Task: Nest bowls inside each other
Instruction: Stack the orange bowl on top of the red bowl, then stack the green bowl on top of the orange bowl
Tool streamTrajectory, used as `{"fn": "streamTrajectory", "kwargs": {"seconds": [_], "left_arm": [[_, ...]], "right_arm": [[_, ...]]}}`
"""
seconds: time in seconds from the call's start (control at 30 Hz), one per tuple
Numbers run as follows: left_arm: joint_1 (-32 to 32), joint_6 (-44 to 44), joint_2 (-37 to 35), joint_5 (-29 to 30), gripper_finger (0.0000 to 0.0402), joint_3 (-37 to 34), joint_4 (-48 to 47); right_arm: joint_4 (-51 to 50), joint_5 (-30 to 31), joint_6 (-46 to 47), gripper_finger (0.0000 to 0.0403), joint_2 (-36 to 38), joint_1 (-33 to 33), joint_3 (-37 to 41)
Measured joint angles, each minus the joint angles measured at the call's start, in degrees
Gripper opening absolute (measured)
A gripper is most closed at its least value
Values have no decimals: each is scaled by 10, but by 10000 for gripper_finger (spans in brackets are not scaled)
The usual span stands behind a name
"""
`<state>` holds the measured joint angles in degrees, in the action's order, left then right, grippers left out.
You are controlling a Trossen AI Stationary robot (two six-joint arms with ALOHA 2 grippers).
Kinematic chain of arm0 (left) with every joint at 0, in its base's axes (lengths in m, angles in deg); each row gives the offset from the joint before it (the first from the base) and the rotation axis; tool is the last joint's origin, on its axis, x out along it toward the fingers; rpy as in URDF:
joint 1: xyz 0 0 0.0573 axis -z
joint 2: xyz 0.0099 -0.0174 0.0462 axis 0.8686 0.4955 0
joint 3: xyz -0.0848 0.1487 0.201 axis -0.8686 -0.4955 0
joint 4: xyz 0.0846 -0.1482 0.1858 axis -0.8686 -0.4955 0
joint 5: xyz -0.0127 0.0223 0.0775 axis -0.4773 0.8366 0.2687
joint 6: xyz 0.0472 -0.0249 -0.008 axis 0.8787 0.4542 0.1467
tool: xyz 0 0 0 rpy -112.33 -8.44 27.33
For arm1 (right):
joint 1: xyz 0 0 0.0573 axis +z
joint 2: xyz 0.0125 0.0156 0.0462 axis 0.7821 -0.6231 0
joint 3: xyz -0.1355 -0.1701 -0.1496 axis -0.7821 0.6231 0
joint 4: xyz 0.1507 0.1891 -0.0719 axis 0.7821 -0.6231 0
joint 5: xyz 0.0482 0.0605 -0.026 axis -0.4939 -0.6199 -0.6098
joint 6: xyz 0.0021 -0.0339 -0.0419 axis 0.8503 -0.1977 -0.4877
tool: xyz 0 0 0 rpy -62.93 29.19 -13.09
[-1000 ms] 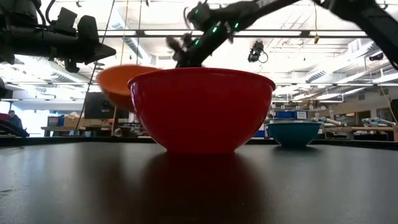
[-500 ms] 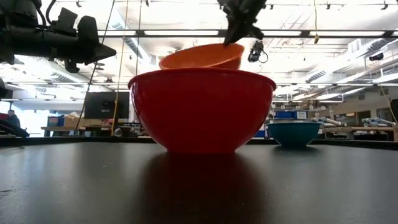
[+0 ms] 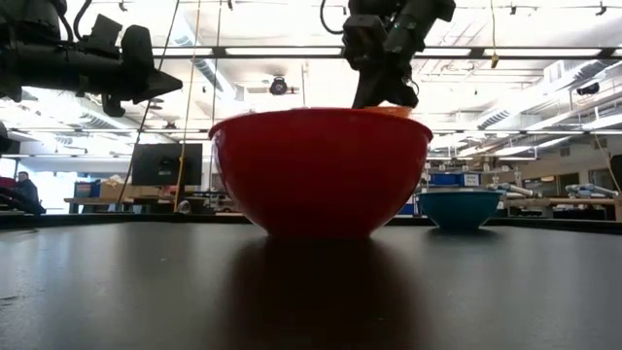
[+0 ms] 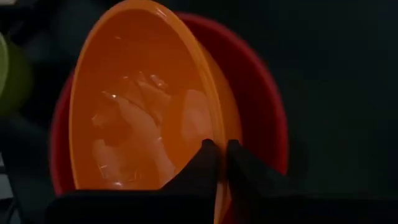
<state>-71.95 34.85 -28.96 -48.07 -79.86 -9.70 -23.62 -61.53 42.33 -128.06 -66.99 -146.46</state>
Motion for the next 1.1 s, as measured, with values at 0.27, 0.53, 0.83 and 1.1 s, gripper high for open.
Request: {"fn": "streamTrajectory", "kwargs": {"seconds": [0.27,0.53,0.83,1.1], "left_arm": [[0,24,0,0,18,0,6],[0,24,0,-24,18,0,8],[0,41,0,-49,18,0,18],[0,49,23,-142,18,0,17]], "right_arm": [[8,55,-14,78,1,23,8],[23,89,-25,110,1,45,8],[32,65,-101,122,-11,72,8],[51,208,-124,121,13,80,7]]}}
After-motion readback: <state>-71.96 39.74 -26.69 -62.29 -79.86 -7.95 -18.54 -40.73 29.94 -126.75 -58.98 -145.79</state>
